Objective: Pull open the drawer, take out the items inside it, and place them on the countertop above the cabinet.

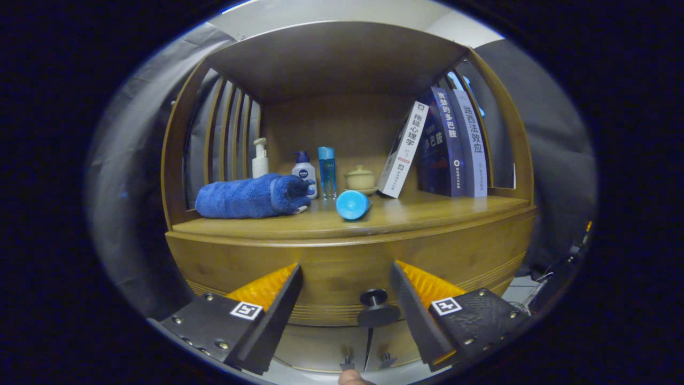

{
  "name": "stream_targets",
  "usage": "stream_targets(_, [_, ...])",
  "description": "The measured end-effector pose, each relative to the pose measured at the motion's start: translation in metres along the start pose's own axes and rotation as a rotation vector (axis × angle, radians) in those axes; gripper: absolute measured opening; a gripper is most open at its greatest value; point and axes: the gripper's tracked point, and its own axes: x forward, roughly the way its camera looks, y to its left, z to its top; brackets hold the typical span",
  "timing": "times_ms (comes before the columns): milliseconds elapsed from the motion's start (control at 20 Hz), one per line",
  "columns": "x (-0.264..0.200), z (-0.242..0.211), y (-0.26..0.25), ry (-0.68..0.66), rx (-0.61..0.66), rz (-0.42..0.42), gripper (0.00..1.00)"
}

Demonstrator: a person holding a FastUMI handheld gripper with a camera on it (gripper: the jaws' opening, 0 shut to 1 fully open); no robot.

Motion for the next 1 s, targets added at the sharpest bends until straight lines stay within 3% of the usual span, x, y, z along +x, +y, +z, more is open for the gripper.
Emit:
stream_targets(100, [-0.005,-0.016,0.003,0.048,-0.009,0.021,0.99])
stream_targets(550, [-0.085,0.001,-0.001,0.061,-0.015,-0.023,0.99])
stream_targets(1000, [-0.182,0.096,0.027,0.002,-0.041,0.043,0.99])
